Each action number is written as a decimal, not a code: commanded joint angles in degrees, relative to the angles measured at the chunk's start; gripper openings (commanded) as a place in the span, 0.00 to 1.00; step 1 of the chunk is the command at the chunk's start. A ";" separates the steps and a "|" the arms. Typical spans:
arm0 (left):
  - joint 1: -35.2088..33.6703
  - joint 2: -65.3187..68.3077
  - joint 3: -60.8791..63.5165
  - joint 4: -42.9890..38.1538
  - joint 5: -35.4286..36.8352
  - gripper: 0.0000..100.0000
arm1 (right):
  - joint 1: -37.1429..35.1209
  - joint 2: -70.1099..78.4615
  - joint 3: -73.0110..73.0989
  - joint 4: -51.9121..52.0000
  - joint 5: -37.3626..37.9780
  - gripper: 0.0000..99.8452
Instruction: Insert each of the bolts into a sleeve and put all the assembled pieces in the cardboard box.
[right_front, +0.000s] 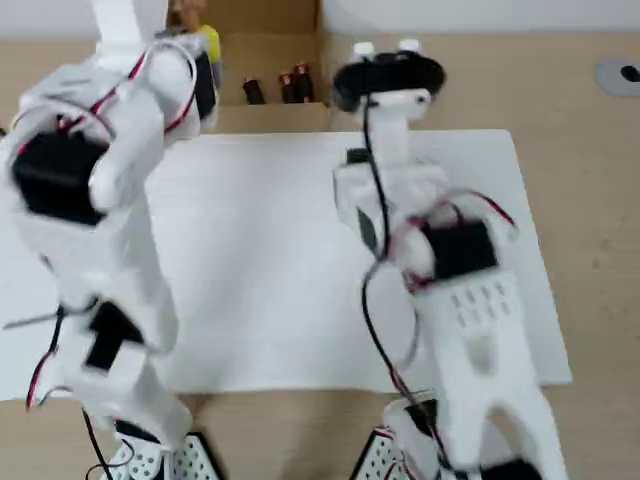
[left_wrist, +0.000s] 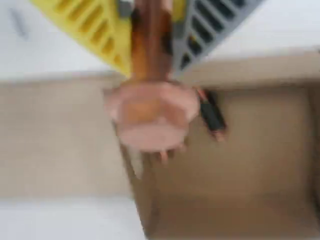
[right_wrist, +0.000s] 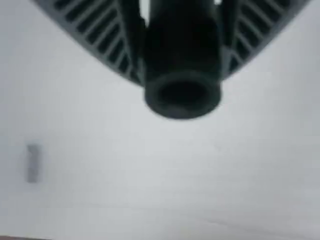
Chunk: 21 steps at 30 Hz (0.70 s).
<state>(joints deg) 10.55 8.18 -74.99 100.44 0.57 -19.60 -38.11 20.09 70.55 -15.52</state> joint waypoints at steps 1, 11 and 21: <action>3.25 -16.04 21.80 0.09 3.96 0.00 | -0.13 -9.98 -3.74 7.38 1.85 0.01; 6.86 -48.13 48.26 -0.09 2.20 0.01 | -6.73 -34.77 15.16 8.97 3.87 0.01; 6.68 -60.00 48.88 -0.09 -18.46 0.04 | -15.08 -63.08 52.53 -25.05 6.77 0.01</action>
<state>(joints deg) 16.70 -51.16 -26.11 100.53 -14.73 -32.26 -94.02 62.90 58.59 -10.95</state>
